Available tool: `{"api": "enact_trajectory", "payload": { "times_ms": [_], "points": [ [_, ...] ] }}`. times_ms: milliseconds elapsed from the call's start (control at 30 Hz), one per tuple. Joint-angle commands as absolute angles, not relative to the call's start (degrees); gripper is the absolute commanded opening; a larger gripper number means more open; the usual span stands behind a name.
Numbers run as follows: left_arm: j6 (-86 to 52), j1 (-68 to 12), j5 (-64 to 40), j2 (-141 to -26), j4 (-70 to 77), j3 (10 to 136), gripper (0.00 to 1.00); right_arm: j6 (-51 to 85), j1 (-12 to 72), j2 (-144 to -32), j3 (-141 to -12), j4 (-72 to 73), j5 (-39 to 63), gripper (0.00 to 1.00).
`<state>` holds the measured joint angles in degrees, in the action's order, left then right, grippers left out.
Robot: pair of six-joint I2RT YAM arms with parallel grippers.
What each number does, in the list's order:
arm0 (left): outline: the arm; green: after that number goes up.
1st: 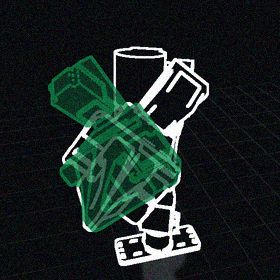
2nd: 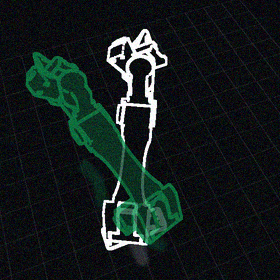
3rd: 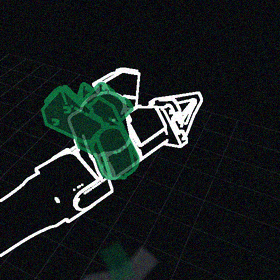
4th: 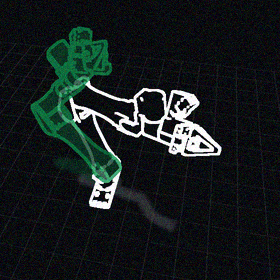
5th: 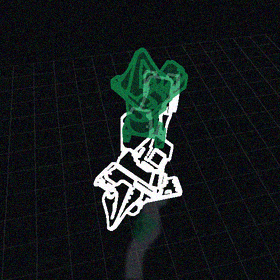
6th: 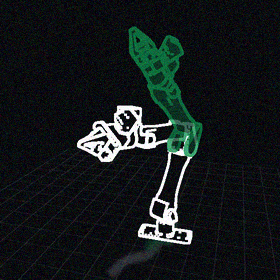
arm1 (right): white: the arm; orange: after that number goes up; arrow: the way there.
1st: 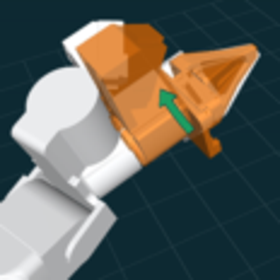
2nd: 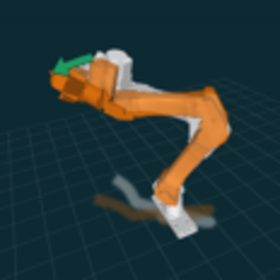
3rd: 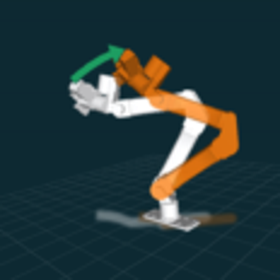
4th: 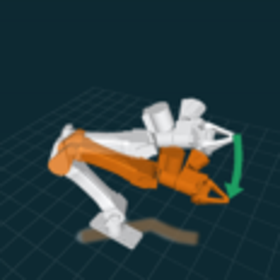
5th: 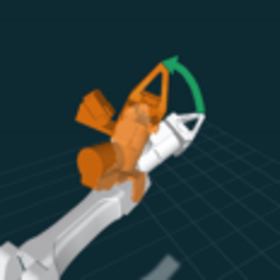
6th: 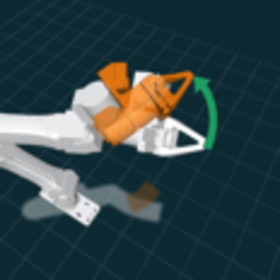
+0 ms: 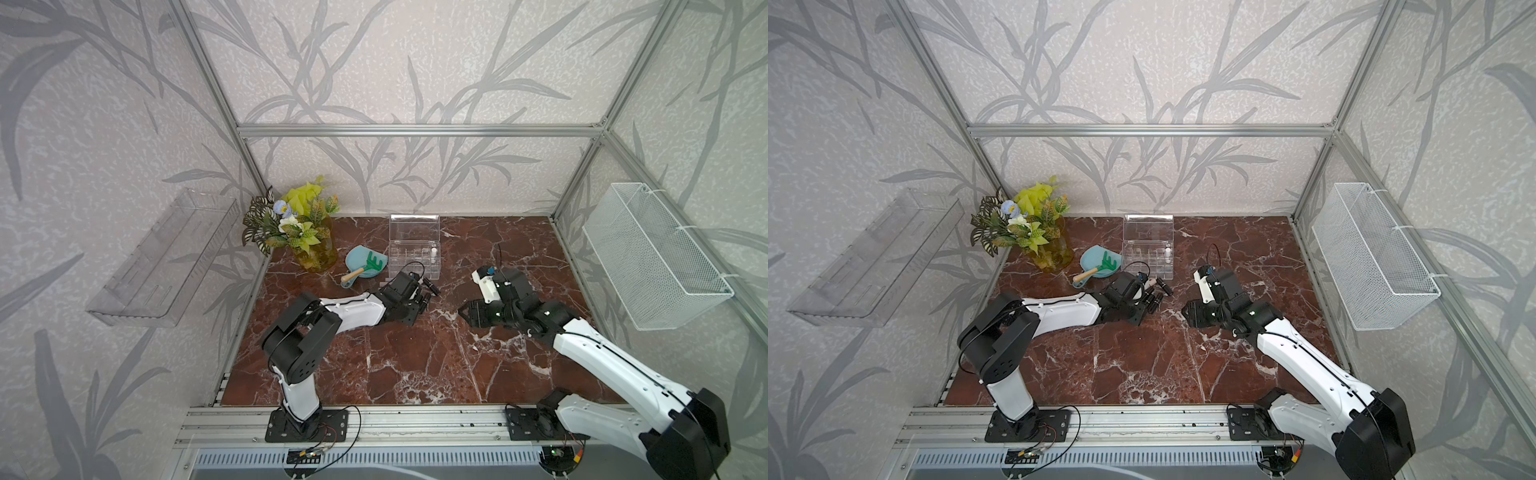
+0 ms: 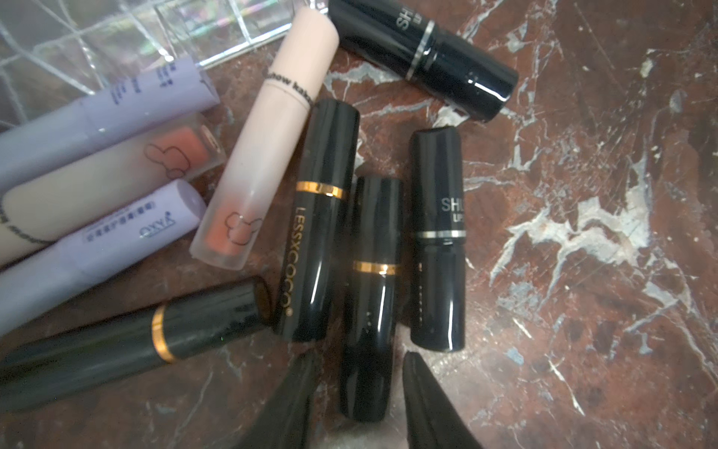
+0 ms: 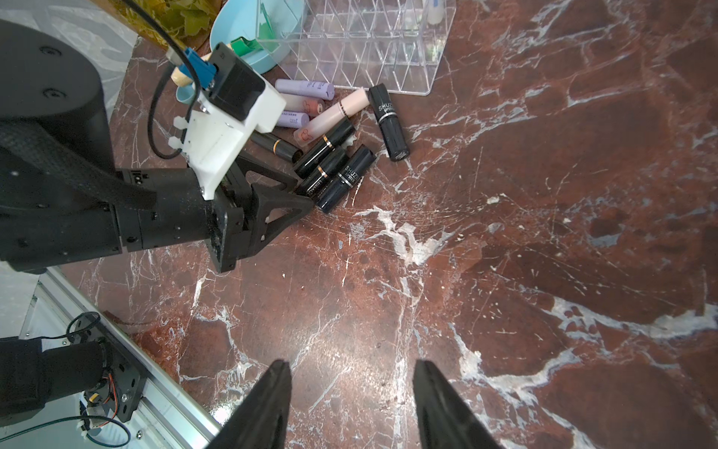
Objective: Arrange the lipsticks in the organizer
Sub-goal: Pick up the lipstick at the center of the board.
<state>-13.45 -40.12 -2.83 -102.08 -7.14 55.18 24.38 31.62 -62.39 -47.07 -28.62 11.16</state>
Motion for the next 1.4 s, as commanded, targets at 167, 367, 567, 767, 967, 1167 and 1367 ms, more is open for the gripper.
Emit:
{"api": "enact_trajectory", "payload": {
  "times_ms": [167,367,567,767,967,1167,1367],
  "points": [
    [-12.8,-40.1,-4.2,-102.3,-6.0,56.1,0.36,24.0,31.6,-61.4,-47.1,-29.7,11.4,0.54],
    [-12.7,-40.0,-4.1,-103.1,-6.0,56.5,0.38,23.8,31.6,-61.2,-46.9,-30.2,11.7,0.54],
    [-12.7,-40.1,-3.9,-103.7,-6.2,56.8,0.37,23.7,31.6,-61.0,-46.8,-30.4,11.6,0.54],
    [-12.3,-40.1,-3.7,-103.9,-6.7,57.2,0.28,23.6,31.6,-61.0,-46.8,-30.4,11.8,0.54],
    [-11.8,-40.1,-3.3,-101.6,-8.6,57.6,0.23,23.3,31.6,-61.1,-47.2,-30.7,11.9,0.54],
    [-11.5,-40.0,-4.1,-97.1,-10.4,58.0,0.22,23.5,31.6,-61.8,-48.1,-30.3,12.8,0.54],
    [-11.7,-40.1,-7.2,-90.4,-11.9,57.9,0.22,22.0,29.3,-64.3,-53.7,-32.0,15.9,0.67]
  ]
}}
